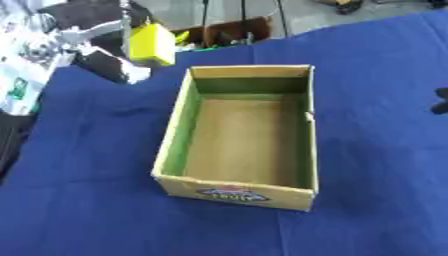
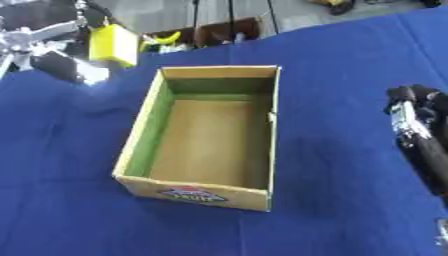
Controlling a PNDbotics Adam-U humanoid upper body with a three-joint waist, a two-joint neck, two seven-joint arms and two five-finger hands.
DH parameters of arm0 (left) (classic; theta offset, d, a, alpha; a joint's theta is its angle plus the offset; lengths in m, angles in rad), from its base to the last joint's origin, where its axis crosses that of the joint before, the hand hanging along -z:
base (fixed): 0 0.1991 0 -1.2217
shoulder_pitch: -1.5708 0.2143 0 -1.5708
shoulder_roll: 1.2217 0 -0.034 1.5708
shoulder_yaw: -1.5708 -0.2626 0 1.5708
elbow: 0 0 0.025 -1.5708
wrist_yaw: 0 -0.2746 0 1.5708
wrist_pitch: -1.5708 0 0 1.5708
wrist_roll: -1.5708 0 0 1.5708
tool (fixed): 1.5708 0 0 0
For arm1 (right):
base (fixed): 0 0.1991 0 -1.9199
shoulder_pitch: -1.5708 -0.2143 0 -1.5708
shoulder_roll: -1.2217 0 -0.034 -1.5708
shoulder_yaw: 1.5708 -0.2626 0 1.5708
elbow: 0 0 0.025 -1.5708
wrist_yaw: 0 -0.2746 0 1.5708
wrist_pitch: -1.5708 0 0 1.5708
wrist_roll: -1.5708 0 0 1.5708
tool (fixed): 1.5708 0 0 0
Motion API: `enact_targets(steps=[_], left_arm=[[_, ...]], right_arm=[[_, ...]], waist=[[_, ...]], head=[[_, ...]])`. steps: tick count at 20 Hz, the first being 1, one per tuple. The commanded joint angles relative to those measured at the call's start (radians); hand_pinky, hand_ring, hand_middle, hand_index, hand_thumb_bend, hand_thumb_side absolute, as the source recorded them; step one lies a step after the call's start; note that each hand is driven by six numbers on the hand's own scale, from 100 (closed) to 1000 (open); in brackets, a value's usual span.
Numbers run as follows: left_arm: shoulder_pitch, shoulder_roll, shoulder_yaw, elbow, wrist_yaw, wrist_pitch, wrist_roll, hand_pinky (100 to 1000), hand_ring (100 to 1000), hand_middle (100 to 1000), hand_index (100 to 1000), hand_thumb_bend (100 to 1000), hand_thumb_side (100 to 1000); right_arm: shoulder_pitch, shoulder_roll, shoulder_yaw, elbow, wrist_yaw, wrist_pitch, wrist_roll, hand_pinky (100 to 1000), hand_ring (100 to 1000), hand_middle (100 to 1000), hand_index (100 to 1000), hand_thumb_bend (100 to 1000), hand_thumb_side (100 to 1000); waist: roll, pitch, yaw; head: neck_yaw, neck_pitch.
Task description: Pick up objects on the table and place them in the box.
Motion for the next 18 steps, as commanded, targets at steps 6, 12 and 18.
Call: enact_targets(steps=[6,12,18], left_arm=[[-0.049,-0.099,-0.033,-0.1,-0.032,0.033,-0.105,429,622,700,775,100,519],[-0.04,-0.202,-0.041,-0.095,-0.144,0.038,-0.143,437,626,699,768,100,517],[-0.013,-0.267,-0.077,-0.051,-0.258,0.007,-0.161,440,627,700,768,100,520]], right_arm=[[-0.013,0.01,0.002,-0.002,0.006,0.0,-0.001,900,973,539,721,100,747],[-0.028,0.027,-0.006,-0.006,0.012,0.002,-0.02,899,971,540,721,100,746],[-0.04,0.034,-0.01,-0.013,0.013,0.007,-0.042,899,971,539,721,100,744]], waist=[[-0.011,-0.032,0.008],[-0.017,-0.024,0.007],[-0.017,-0.018,0.011]], head=[[0.001,0.006],[0.006,-0.004],[-0.003,-0.01]])
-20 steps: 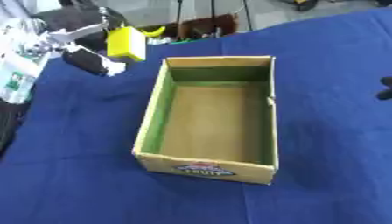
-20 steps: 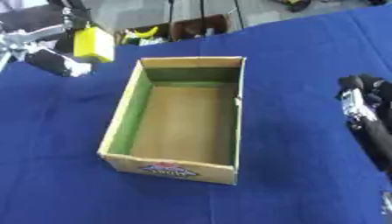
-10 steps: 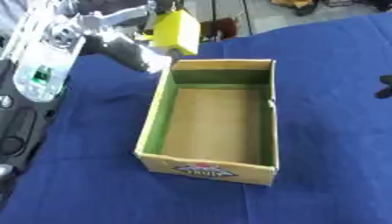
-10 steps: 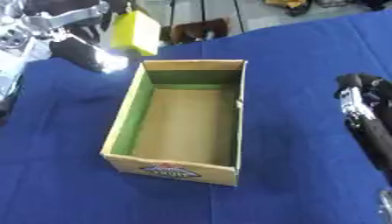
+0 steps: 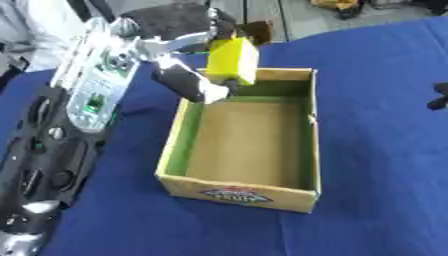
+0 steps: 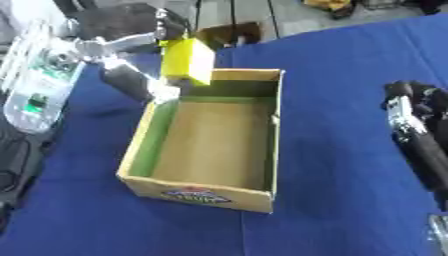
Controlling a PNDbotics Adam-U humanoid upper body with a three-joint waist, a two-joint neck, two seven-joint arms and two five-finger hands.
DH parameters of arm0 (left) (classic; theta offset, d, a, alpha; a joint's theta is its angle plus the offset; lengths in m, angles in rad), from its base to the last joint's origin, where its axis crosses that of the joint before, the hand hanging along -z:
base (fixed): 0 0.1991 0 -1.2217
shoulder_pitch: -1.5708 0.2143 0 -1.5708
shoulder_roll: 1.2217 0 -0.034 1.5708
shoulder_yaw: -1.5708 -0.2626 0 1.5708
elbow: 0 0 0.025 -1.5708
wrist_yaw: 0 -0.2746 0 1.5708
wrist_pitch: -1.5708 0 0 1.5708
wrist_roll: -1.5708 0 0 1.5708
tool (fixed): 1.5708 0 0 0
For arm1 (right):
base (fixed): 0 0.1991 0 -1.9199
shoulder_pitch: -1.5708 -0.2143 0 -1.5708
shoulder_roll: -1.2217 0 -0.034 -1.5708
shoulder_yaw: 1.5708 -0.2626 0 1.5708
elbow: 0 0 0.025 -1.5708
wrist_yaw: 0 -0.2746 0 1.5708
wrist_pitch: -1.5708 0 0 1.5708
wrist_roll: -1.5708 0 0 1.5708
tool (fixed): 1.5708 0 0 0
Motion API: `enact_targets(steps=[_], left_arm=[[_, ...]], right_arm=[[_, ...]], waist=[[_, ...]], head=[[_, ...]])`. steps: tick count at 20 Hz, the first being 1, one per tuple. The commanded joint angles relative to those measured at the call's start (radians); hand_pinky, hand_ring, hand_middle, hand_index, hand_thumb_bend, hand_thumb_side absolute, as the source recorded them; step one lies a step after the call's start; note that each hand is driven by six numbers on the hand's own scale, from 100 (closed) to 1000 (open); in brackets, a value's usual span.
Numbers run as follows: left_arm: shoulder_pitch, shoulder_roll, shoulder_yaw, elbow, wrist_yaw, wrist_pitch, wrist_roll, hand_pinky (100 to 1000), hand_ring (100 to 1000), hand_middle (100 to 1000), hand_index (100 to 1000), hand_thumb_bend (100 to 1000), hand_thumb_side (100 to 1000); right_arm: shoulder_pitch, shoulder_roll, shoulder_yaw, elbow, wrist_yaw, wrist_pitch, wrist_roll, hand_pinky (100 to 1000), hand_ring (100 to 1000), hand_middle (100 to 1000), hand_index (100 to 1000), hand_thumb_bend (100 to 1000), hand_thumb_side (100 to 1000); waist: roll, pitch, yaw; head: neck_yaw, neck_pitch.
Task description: Pick up objects on the table and place them in the box.
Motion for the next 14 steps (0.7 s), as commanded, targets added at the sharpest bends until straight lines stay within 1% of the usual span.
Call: enact_targets(steps=[1,4,7,11,14], left_arm=[[-0.006,-0.014,-0.014,0.015,-0.062,-0.022,-0.003,440,628,701,768,100,520],[0.002,-0.036,-0.032,0.049,-0.118,-0.045,-0.002,445,632,706,772,100,522],[0.005,-0.048,-0.04,0.076,-0.151,-0.063,0.006,452,638,712,776,100,522],[0.015,-0.07,-0.059,0.147,-0.173,-0.081,-0.017,462,649,719,784,100,528],[0.016,-0.082,-0.062,0.178,-0.186,-0.09,-0.017,472,659,723,794,100,538]], right_arm=[[-0.014,-0.001,-0.009,-0.025,0.004,0.002,-0.015,899,971,539,721,100,743],[-0.016,-0.001,-0.011,-0.026,0.003,0.004,-0.023,899,971,539,721,100,738],[-0.018,-0.001,-0.011,-0.027,0.003,0.006,-0.027,899,971,539,721,100,735],[-0.023,0.001,-0.012,-0.028,0.003,0.011,-0.038,899,971,539,721,100,730],[-0.024,0.002,-0.011,-0.029,0.001,0.015,-0.045,899,972,539,721,100,729]], waist=[[-0.008,-0.017,0.003],[-0.008,-0.015,0.001],[-0.008,-0.013,-0.001],[-0.009,-0.008,-0.005],[-0.009,-0.005,-0.008]], head=[[-0.003,-0.009],[-0.004,-0.007],[-0.005,-0.005],[-0.012,0.015],[-0.016,0.037]])
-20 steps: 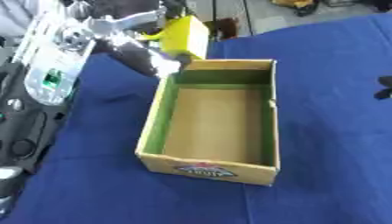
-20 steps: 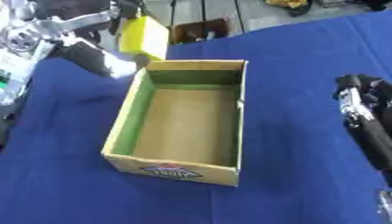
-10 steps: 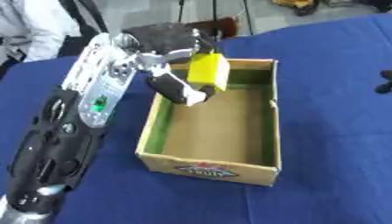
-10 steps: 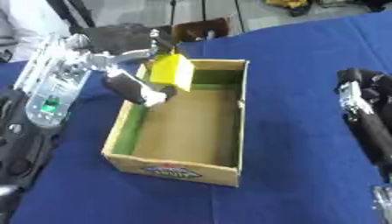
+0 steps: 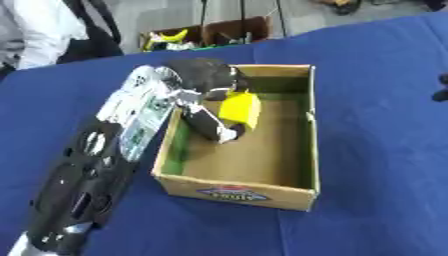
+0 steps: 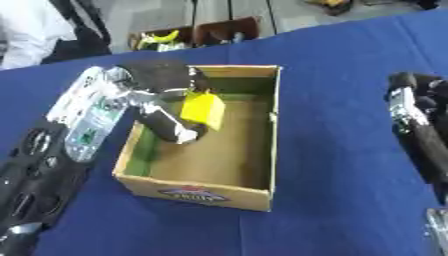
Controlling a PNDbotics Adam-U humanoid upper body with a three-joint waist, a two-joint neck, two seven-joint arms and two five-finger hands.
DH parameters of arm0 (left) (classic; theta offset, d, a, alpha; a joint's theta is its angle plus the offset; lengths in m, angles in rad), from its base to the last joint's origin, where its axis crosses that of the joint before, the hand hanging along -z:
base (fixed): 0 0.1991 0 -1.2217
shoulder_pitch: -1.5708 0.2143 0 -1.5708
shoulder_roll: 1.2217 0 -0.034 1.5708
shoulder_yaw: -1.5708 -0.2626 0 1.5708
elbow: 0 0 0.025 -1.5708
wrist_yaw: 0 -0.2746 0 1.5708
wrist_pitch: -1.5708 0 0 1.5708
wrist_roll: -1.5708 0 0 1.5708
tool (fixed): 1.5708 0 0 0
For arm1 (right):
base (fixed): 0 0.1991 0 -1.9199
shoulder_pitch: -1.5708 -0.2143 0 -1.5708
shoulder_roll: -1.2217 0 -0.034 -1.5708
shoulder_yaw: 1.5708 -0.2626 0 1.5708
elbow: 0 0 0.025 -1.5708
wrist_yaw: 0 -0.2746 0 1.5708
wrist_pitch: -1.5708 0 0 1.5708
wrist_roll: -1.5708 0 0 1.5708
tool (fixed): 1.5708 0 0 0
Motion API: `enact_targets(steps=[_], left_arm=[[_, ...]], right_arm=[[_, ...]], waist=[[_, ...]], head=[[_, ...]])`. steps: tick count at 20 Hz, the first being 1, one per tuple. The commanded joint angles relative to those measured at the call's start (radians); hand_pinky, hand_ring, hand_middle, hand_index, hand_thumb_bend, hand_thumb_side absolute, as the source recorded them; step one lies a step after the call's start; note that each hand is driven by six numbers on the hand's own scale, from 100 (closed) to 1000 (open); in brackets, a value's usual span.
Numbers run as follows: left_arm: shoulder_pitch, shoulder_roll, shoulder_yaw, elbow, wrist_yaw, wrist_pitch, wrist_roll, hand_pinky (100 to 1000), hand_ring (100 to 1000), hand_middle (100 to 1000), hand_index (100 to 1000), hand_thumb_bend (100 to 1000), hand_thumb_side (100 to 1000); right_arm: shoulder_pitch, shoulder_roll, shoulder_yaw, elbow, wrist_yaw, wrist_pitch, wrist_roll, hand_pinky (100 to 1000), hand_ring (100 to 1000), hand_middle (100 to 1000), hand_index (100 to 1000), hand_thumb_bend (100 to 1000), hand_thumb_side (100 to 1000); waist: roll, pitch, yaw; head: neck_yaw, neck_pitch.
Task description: Pick up objects on the table and place them in the box.
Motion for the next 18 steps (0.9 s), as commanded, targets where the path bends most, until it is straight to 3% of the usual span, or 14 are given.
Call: enact_targets(steps=[1,4,6,8,11,14,16,18], left_arm=[[-0.014,-0.001,0.0,0.018,-0.015,-0.029,-0.016,478,665,725,799,100,542],[-0.013,-0.006,-0.002,0.033,-0.023,-0.038,-0.03,515,705,766,854,100,639],[-0.014,-0.008,-0.001,0.036,-0.027,-0.042,-0.042,515,705,766,854,100,639],[-0.014,-0.004,-0.001,0.038,-0.035,-0.043,-0.055,584,790,881,963,100,764],[-0.015,-0.003,0.004,0.031,-0.075,-0.042,-0.093,642,854,953,1000,382,766],[-0.016,-0.002,0.01,0.019,-0.113,-0.043,-0.118,696,897,999,1000,589,764],[-0.018,-0.001,0.013,0.009,-0.128,-0.043,-0.121,723,914,1000,1000,676,773],[-0.02,0.0,0.021,-0.02,-0.139,-0.038,-0.117,731,919,1000,1000,659,807]], right_arm=[[-0.015,-0.004,-0.005,-0.024,0.001,0.002,-0.01,899,972,538,721,100,729],[-0.015,-0.003,-0.005,-0.025,-0.001,0.004,-0.014,900,972,538,721,100,729],[-0.015,-0.004,-0.005,-0.026,-0.001,0.004,-0.016,900,972,538,721,100,729],[-0.014,-0.003,-0.005,-0.026,-0.001,0.005,-0.016,900,972,538,720,100,729],[-0.013,-0.003,-0.005,-0.026,-0.002,0.005,-0.017,900,972,537,719,100,728],[-0.012,-0.002,-0.004,-0.026,-0.002,0.006,-0.016,900,972,537,719,100,727],[-0.011,-0.001,-0.004,-0.026,-0.001,0.006,-0.016,900,971,537,719,100,726],[-0.011,-0.001,-0.004,-0.027,-0.001,0.006,-0.017,900,971,537,719,100,727]], waist=[[-0.009,-0.016,-0.001],[-0.008,-0.014,-0.002],[-0.008,-0.014,-0.002],[-0.008,-0.014,-0.002],[-0.008,-0.014,-0.002],[-0.008,-0.015,-0.002],[-0.009,-0.016,-0.001],[-0.011,-0.017,0.0]], head=[[-0.005,0.027],[-0.004,0.033],[-0.004,0.032],[-0.003,0.028],[-0.001,0.019],[0.0,0.009],[0.001,0.006],[0.002,0.002]])
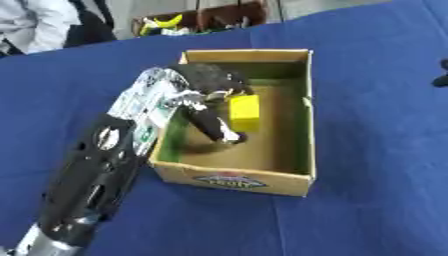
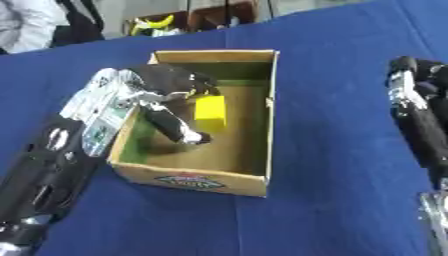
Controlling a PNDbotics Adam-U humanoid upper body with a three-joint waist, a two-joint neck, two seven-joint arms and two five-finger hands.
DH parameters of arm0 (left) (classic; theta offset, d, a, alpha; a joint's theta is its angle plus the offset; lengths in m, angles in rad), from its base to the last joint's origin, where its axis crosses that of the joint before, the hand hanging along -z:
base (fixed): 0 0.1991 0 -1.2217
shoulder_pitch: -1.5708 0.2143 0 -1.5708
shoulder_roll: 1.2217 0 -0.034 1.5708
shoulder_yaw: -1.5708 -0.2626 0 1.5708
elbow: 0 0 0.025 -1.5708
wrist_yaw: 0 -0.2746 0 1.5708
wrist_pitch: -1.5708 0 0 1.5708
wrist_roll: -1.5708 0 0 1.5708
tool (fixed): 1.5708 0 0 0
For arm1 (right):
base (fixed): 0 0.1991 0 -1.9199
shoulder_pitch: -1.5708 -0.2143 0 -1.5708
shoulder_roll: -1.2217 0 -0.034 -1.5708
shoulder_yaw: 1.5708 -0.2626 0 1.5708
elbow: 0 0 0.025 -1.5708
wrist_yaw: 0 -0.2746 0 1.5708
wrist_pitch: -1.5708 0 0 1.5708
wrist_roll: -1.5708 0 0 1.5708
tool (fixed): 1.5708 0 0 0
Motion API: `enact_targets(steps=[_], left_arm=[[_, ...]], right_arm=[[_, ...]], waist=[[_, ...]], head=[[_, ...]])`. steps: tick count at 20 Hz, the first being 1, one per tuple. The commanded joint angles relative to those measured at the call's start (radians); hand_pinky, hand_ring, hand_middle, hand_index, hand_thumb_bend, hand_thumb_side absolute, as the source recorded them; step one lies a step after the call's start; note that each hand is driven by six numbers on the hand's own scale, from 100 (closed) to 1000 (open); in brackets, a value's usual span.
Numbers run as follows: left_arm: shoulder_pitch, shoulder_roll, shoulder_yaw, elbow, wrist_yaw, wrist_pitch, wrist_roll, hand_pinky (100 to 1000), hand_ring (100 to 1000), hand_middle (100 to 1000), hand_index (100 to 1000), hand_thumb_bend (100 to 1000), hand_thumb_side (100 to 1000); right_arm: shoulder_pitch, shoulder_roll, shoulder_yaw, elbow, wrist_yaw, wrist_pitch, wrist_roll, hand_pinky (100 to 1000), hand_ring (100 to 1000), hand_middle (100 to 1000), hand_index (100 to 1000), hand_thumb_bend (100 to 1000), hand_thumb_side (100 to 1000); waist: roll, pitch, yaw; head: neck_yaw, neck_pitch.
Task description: Pick up objects on the table and place them in the box.
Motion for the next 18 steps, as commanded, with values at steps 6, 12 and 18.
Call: enact_targets(steps=[6,12,18], left_arm=[[-0.034,0.027,0.08,-0.177,0.023,-0.034,-0.011,660,859,932,1000,957,1000],[0.036,0.061,0.212,-0.373,0.22,0.236,0.318,587,807,847,994,593,1000],[0.193,0.149,0.295,-0.528,0.523,0.44,0.648,567,794,810,982,291,1000]], right_arm=[[-0.006,0.002,-0.007,-0.026,-0.001,0.003,-0.013,900,971,537,719,100,724],[-0.003,0.01,-0.01,-0.026,0.001,0.003,-0.016,900,970,538,719,100,736],[0.006,0.011,-0.022,-0.027,0.005,-0.003,-0.03,898,967,538,719,100,735]], waist=[[-0.016,-0.029,0.011],[-0.028,-0.041,0.04],[-0.037,-0.058,0.084]], head=[[0.0,-0.018],[-0.023,-0.005],[-0.061,0.011]])
